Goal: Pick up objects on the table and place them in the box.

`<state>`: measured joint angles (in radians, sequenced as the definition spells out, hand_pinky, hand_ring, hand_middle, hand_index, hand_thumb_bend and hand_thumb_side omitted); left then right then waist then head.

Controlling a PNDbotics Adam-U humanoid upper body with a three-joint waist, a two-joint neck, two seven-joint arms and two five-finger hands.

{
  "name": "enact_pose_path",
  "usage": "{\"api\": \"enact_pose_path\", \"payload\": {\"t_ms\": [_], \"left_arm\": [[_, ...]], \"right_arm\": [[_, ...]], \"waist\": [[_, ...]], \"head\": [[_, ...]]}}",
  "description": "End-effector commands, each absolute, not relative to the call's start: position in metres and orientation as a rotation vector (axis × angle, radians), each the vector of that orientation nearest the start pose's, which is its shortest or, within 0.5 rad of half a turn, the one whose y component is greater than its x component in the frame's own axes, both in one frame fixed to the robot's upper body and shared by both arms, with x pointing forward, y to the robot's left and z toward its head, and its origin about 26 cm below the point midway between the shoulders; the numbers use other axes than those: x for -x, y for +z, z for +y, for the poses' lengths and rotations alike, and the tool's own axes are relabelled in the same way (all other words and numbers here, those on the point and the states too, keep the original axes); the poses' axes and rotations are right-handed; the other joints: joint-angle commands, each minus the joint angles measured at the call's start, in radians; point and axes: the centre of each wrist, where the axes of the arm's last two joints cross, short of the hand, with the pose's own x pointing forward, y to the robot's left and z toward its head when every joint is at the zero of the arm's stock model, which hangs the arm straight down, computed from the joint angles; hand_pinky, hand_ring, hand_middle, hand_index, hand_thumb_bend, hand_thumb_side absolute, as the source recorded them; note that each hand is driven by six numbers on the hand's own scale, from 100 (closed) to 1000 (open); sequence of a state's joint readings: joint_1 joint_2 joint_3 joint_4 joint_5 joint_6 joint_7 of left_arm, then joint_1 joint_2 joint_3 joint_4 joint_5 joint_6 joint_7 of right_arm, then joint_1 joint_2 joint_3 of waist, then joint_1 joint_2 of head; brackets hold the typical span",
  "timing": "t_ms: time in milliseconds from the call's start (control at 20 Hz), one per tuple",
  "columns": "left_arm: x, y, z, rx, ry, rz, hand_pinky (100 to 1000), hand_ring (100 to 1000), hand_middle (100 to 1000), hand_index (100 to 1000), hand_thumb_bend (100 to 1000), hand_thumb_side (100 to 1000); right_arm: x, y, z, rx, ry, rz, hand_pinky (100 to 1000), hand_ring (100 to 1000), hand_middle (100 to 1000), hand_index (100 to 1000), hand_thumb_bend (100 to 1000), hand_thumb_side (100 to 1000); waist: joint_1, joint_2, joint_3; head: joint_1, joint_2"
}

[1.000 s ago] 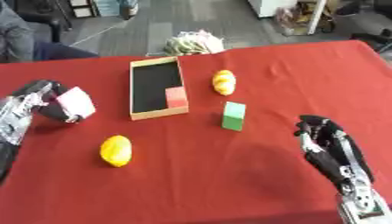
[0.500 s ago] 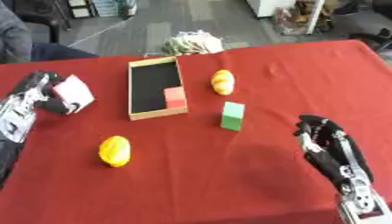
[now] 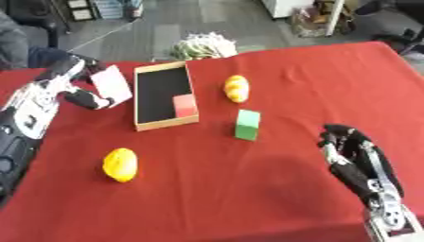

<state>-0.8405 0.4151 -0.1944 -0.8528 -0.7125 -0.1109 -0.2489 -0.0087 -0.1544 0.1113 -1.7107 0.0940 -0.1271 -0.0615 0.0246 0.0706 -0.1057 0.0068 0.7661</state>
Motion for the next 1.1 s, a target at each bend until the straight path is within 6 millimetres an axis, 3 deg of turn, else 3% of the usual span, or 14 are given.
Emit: {"api": "enact_pose_path", "payload": {"t_ms": [50, 600, 1100], "left_arm": [[-0.473, 0.142, 0.271, -0.727, -1.351, -1.448, 747, 623, 601, 731, 500, 100], [-0.472, 0.128, 0.261, -0.697, -1.439, -1.417, 763, 654, 634, 758, 521, 109], [-0.471, 0.118, 0.262, -0.758, -1.462, -1.369, 794, 725, 730, 811, 592, 157]], "right_arm": [[-0.279, 0.035, -0.241, 0.113, 0.251, -1.864, 718, 613, 610, 738, 100, 285], [-0.280, 0.036, -0.239, 0.102, 0.257, -1.868, 718, 613, 610, 738, 100, 284], [-0.280, 0.036, -0.239, 0.100, 0.259, -1.866, 718, 613, 610, 738, 100, 283]], "waist": [[-0.012, -0.006, -0.004], [-0.014, -0.003, -0.012], [-0.013, -0.004, -0.016]], "head": [[0.005, 0.004], [0.006, 0.004], [0.005, 0.004]]}}
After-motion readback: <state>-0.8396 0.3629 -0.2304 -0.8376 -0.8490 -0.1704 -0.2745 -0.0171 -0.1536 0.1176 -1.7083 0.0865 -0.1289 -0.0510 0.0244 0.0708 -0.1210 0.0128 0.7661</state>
